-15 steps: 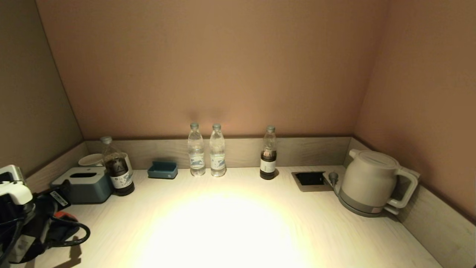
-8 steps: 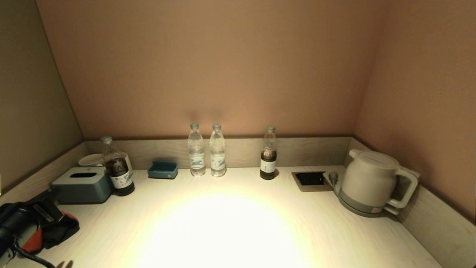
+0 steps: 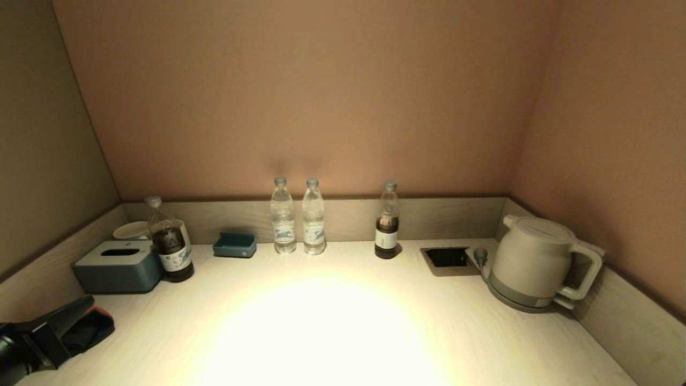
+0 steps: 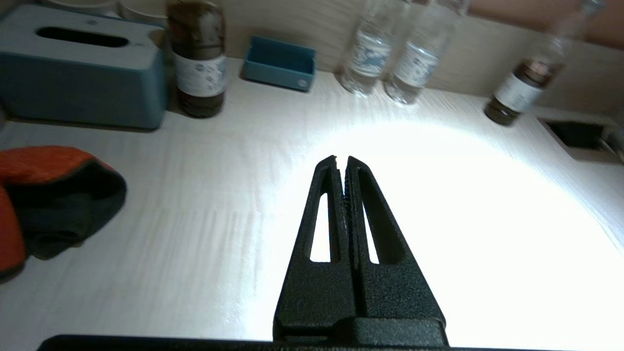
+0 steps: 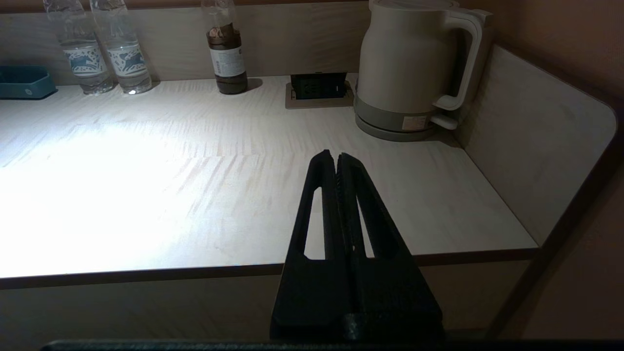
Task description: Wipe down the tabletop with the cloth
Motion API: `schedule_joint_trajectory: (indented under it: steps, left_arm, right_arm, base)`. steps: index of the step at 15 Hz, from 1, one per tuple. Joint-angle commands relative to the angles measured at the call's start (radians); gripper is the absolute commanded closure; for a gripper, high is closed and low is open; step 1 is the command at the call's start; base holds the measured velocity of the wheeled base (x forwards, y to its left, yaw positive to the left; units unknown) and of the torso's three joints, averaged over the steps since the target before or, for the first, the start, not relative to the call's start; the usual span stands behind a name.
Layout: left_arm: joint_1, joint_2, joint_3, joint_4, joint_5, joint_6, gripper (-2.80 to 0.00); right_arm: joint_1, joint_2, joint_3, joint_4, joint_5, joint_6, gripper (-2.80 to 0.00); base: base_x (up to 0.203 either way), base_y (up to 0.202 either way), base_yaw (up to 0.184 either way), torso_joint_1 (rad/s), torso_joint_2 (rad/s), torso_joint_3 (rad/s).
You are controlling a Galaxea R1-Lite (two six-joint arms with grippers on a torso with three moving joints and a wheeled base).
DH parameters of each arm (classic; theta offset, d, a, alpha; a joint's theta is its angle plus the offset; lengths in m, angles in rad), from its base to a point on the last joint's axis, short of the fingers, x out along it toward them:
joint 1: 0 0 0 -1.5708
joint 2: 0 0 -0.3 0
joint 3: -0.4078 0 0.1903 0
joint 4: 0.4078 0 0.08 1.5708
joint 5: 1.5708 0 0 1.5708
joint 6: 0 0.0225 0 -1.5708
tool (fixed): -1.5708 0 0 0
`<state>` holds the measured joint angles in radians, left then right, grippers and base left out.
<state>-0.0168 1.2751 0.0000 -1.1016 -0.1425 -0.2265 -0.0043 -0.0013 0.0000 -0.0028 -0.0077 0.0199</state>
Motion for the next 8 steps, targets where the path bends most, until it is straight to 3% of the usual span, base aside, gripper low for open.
schedule_joint_trajectory:
  steps: [1, 5, 8]
  left_arm:
    - [0.000, -0.167, 0.000, 0.118, -0.065, 0.020, 0.00]
    - [0.000, -0.353, -0.015, 0.344, -0.138, 0.102, 0.00]
    - [0.000, -0.613, -0.085, 0.614, -0.150, 0.116, 0.00]
  right_arm:
    - [0.000, 0.001, 0.000, 0.000, 0.000, 0.000, 0.00]
    - [0.000, 0.001, 0.000, 0.000, 0.000, 0.000, 0.00]
    - [0.000, 0.001, 0.000, 0.000, 0.000, 0.000, 0.00]
  base:
    - [0.000, 0.000, 0.000, 0.000, 0.00, 0.000]
    - [0.000, 0.000, 0.000, 0.000, 0.00, 0.000]
    - [0.000, 0.000, 0.000, 0.000, 0.00, 0.000]
